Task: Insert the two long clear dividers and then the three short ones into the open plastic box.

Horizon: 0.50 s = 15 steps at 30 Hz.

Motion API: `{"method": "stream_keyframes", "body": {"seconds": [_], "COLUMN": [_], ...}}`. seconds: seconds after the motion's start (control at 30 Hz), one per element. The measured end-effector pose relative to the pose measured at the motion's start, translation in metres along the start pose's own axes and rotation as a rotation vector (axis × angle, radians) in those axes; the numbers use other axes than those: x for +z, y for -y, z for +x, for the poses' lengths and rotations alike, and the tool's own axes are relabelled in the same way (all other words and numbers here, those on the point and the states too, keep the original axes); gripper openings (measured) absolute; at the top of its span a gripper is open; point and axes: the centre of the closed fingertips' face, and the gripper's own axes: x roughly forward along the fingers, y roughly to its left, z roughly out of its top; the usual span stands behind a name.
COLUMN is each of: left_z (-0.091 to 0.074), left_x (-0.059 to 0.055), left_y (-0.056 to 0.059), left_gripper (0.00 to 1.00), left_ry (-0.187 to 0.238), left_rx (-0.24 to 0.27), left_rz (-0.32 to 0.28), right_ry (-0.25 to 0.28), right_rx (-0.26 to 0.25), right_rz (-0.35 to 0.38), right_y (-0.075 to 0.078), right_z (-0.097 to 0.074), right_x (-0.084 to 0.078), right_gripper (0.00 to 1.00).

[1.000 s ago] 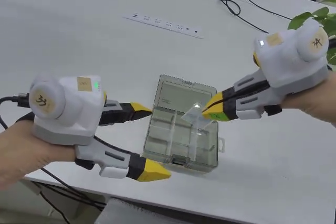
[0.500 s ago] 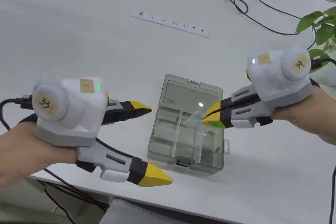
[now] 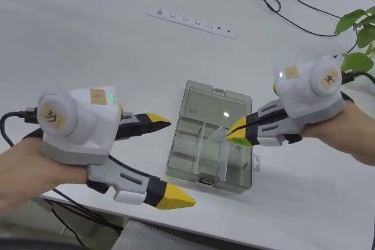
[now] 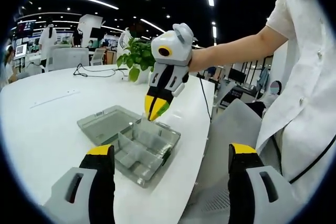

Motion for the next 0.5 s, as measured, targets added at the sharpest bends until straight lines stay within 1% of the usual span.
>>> {"method": "stream_keyframes", "body": {"seconds": [0.03,0.1,0.23,0.3,0.43,0.5], "left_z": [0.0,0.0,0.0,0.0,0.001,0.001], "left_x": [0.0,0.0,0.001,0.001,0.0,0.0], "left_y": [0.0,0.0,0.0,0.0,0.0,0.0], "left_gripper": [0.91,0.91,0.91,0.91,0.91,0.91], "left_ry": [0.001,0.002,0.005,0.005,0.007,0.006], "left_rx": [0.0,-0.001,-0.001,-0.001,-0.002,-0.003], "left_rz": [0.001,-0.001,-0.002,-0.003,-0.007,-0.007], "right_ry": [-0.002,-0.003,-0.002,0.002,0.006,-0.001], "right_rx": [-0.001,0.0,0.0,0.0,0.005,0.008], "right_rz": [-0.004,-0.007,-0.018,-0.023,-0.056,-0.07], "right_y": [0.002,0.0,0.002,0.0,-0.005,-0.008], "right_z": [0.001,0.002,0.003,0.004,0.005,0.006], "right_x": [-0.002,-0.001,-0.003,-0.002,0.001,0.002], "right_gripper": [0.02,0.02,0.02,0.02,0.02,0.02]}}
